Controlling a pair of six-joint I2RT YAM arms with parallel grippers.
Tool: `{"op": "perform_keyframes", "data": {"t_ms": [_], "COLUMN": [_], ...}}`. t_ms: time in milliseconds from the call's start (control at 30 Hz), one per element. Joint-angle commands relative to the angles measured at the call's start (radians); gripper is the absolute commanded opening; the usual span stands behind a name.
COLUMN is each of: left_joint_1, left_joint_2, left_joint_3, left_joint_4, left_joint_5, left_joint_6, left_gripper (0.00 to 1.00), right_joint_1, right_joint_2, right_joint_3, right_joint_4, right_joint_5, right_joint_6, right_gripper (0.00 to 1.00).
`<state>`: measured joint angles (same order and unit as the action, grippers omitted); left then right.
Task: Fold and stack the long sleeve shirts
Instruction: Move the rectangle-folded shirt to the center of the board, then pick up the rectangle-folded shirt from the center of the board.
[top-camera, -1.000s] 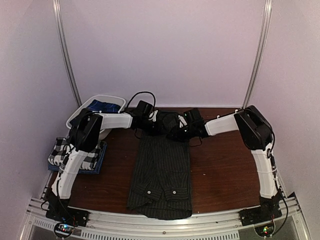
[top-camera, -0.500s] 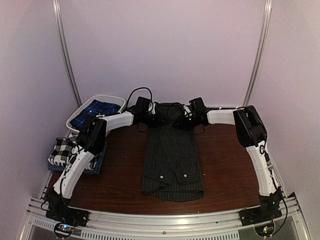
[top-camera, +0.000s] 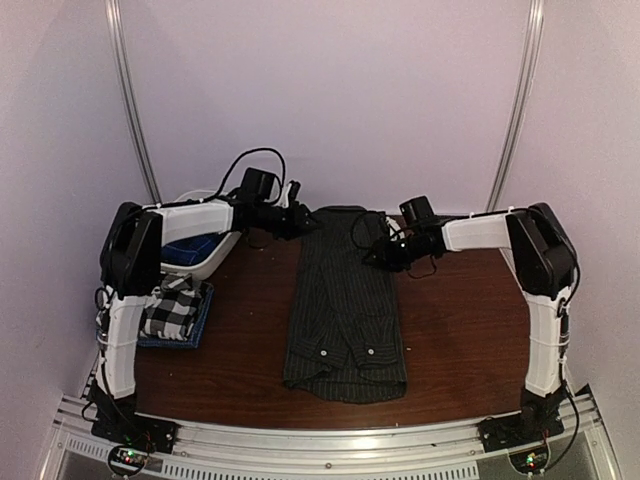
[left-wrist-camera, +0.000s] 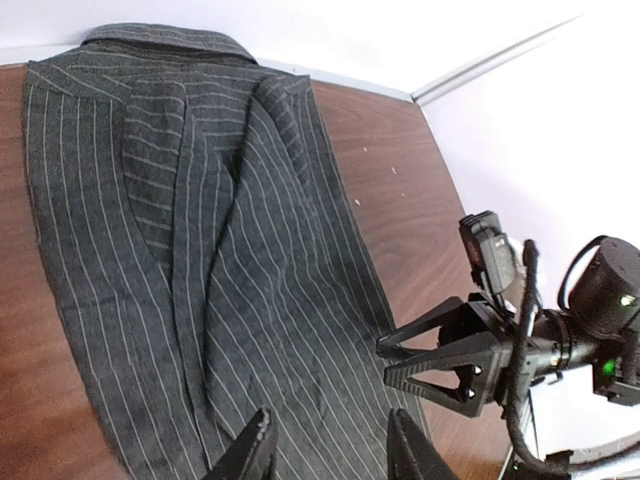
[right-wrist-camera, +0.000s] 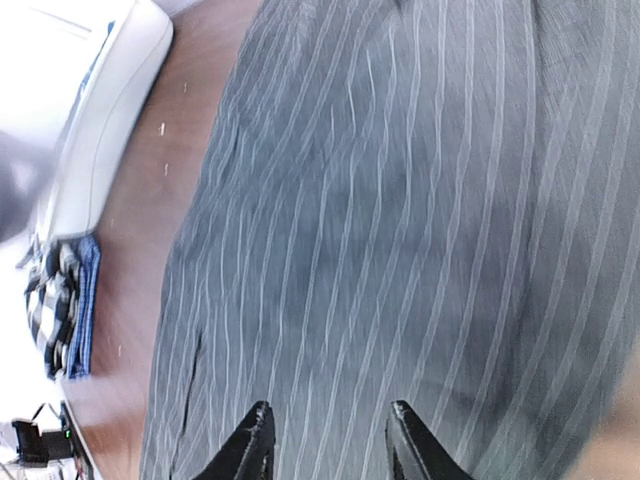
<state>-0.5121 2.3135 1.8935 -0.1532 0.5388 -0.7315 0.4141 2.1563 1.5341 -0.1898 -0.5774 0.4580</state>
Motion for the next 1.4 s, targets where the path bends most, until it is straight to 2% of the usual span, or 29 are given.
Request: {"op": "perform_keyframes", "data": {"t_ms": [0, 133, 267, 433, 600, 800, 933, 1067, 1367], "left_joint_1": [-0.001, -0.014, -0.044, -0.069, -0.089, -0.115, -0.136, -0.144, -0.174], "left_joint_2": [-0.16, -0.279, -0.381, -0.476, -0.578, -0.675, -0.709, -0.719, -0.642], "left_joint_3": [-0.217, -0.407, -0.564, -0.699, -0.82, -0.982, -1.062, -1.116, -1.112], "left_joint_4": [0.07, 0.103, 0.112, 0.109, 0.058, 0.025, 0.044, 0.078, 0.107], "left_joint_5": [0.039, 0.053, 0.061, 0.057, 0.037, 0.028, 0.029, 0.036, 0.052], "left_joint_6": [0.025, 0.018, 0.021, 0.014, 0.018, 0.02, -0.001, -0.02, -0.019], "left_gripper": [0.38, 0.38, 0.38, 0.38, 0.39, 0.4, 0.43, 0.46, 0.48], "right_joint_1": [0.0, 0.01, 0.014, 0.021, 0.08, 0.137, 0.187, 0.231, 0.274], "right_joint_2": [-0.135, -0.271, -0.387, -0.451, -0.583, -0.782, -0.859, -0.867, -0.827], "right_joint_3": [-0.235, -0.455, -0.59, -0.658, -0.736, -0.896, -0.98, -1.035, -1.082], "right_joint_4": [0.105, 0.185, 0.187, 0.148, 0.072, 0.043, 0.066, 0.114, 0.209], "right_joint_5": [-0.042, -0.048, -0.032, -0.009, 0.051, 0.077, 0.083, 0.072, 0.061], "right_joint_6": [0.028, 0.048, 0.046, 0.019, 0.007, 0.089, 0.163, 0.22, 0.287], "right_gripper": [0.4, 0.4, 0.41, 0.41, 0.41, 0.43, 0.45, 0.49, 0.54]}}
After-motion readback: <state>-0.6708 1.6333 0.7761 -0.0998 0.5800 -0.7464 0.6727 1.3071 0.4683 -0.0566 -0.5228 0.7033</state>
